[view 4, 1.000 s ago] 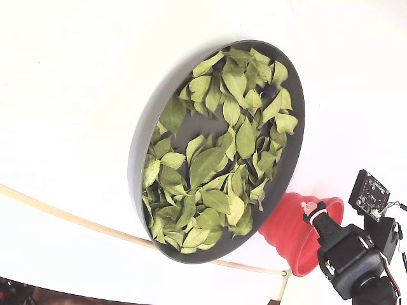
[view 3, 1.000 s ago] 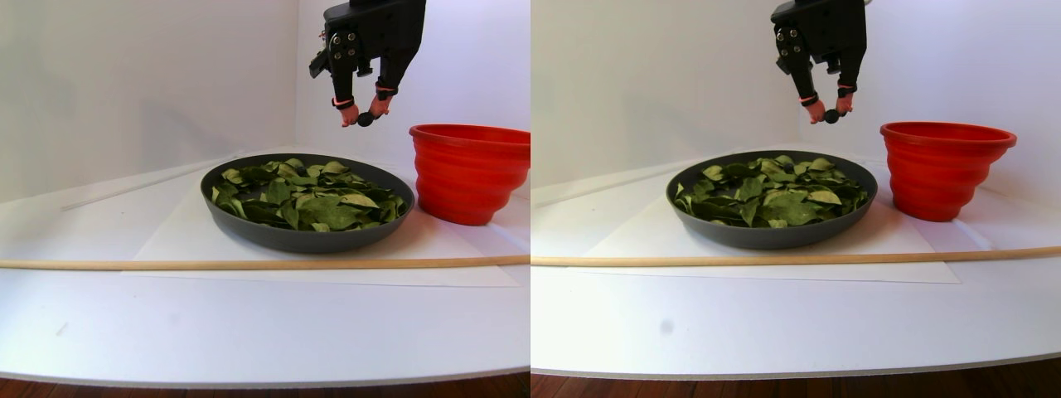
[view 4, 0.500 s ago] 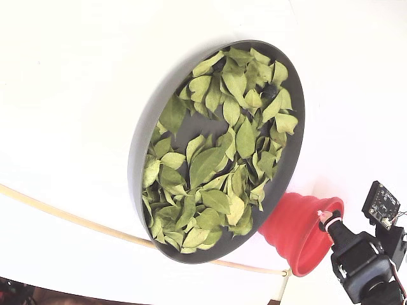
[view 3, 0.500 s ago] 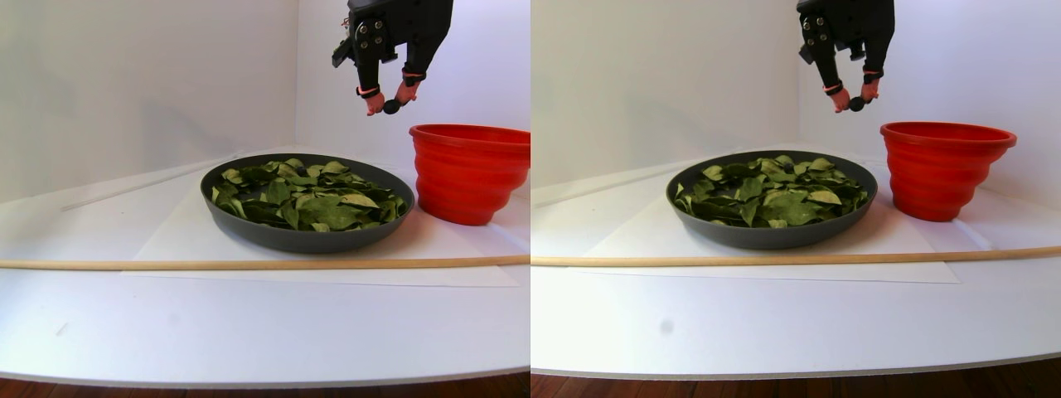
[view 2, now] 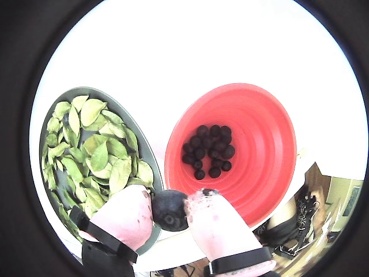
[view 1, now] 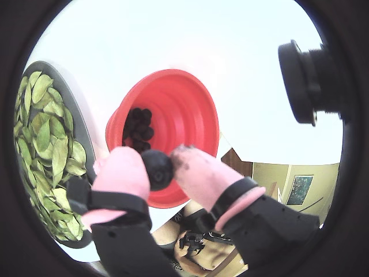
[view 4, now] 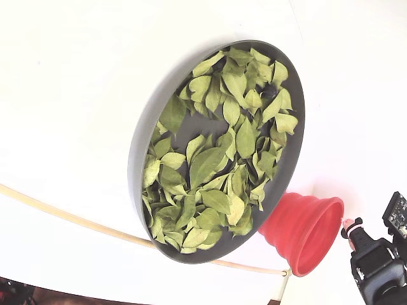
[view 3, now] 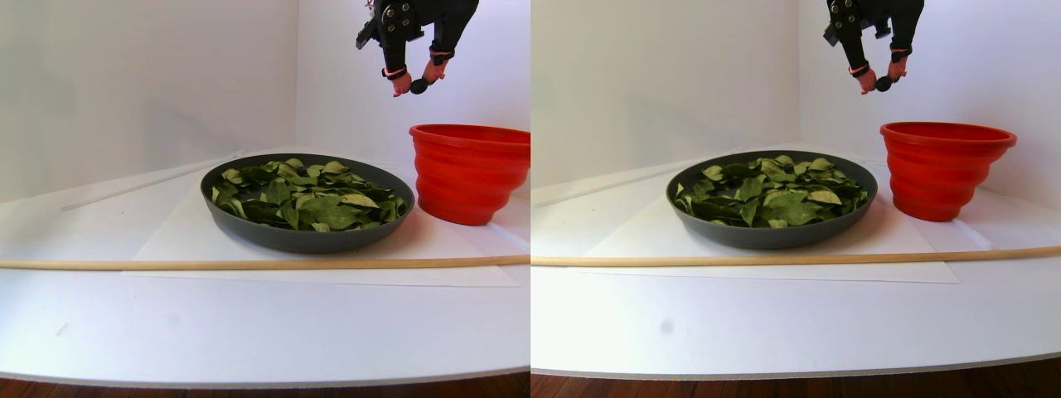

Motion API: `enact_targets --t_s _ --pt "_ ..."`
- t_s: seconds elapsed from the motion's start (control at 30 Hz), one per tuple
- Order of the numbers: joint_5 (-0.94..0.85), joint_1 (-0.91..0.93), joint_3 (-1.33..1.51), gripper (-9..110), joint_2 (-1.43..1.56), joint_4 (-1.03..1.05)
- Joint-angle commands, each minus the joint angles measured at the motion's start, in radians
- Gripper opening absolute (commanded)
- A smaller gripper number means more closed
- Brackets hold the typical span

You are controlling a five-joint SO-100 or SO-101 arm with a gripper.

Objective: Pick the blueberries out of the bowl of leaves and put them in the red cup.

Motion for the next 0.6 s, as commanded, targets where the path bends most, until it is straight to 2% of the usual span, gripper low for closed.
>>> enact_targets --t_s 0.0,0.57 --pt "-0.012 0.043 -0.074 10 0.055 0.002" --pt "-0.017 0.095 -0.109 10 -0.037 -0.051"
